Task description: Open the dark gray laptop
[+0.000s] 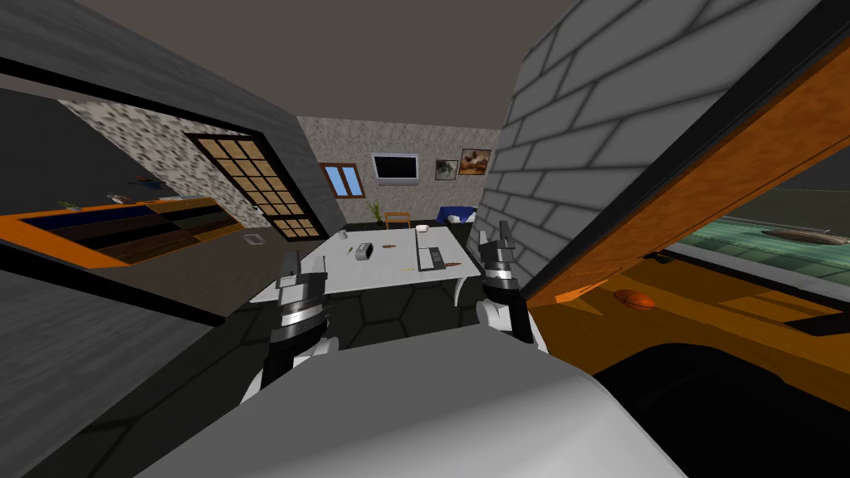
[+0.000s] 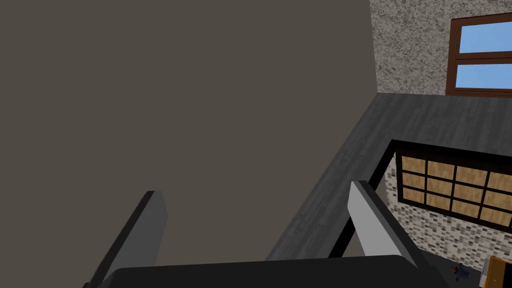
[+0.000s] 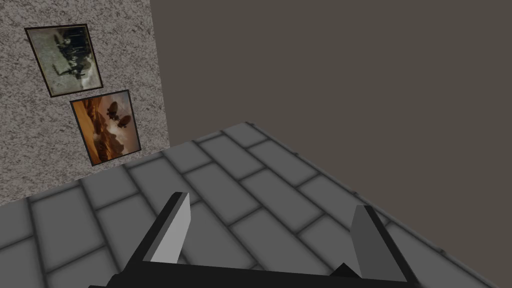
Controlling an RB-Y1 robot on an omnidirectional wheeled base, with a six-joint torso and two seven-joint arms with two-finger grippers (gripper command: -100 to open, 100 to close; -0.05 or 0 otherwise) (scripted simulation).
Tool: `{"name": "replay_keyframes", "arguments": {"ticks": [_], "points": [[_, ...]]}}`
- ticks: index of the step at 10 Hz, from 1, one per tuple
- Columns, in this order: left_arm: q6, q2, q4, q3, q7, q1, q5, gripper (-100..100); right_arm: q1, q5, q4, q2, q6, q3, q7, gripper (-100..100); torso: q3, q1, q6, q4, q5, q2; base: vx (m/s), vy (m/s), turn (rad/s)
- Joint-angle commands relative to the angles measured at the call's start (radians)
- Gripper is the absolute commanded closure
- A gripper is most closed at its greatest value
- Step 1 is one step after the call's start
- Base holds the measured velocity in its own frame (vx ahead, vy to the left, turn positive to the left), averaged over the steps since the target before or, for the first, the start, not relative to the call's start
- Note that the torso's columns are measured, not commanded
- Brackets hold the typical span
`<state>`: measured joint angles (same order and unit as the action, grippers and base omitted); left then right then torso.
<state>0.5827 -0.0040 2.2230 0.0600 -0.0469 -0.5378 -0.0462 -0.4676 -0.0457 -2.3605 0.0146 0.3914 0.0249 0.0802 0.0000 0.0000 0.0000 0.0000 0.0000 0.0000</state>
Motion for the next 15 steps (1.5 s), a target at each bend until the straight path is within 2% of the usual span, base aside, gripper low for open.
{"name": "replay_keyframes", "arguments": {"ticks": [1,9,10,12,15], "points": [[0.000,0.000,0.000,0.000,0.000,0.000,0.000,0,0.000,0.000,0.000,0.000,0.000,0.000,0.000,0,-0.082,0.000,0.000,0.041,0.000,0.040,0.000,0.000,0.000],[0.000,0.000,0.000,0.000,0.000,0.000,0.000,0,0.000,0.000,0.000,0.000,0.000,0.000,0.000,0,-1.234,0.000,0.000,0.617,0.000,0.618,0.000,0.000,0.000],[0.000,0.000,0.000,0.000,0.000,0.000,0.000,0,-0.001,0.010,0.004,-0.032,-0.003,0.004,-0.008,-100,-1.382,0.000,0.000,0.691,0.000,0.691,0.011,0.013,-0.002],[0.000,0.000,0.000,0.000,0.000,0.000,0.000,0,-0.003,0.034,0.014,-0.081,-0.009,0.013,-0.025,-100,-1.471,0.002,0.000,0.734,0.000,0.734,0.019,0.042,-0.008],[0.000,0.000,0.000,0.000,0.000,0.000,0.000,0,-0.008,0.092,0.035,-0.156,-0.024,0.034,-0.066,-100,-1.476,0.001,0.000,0.738,0.000,0.737,0.033,0.072,-0.016]]}}
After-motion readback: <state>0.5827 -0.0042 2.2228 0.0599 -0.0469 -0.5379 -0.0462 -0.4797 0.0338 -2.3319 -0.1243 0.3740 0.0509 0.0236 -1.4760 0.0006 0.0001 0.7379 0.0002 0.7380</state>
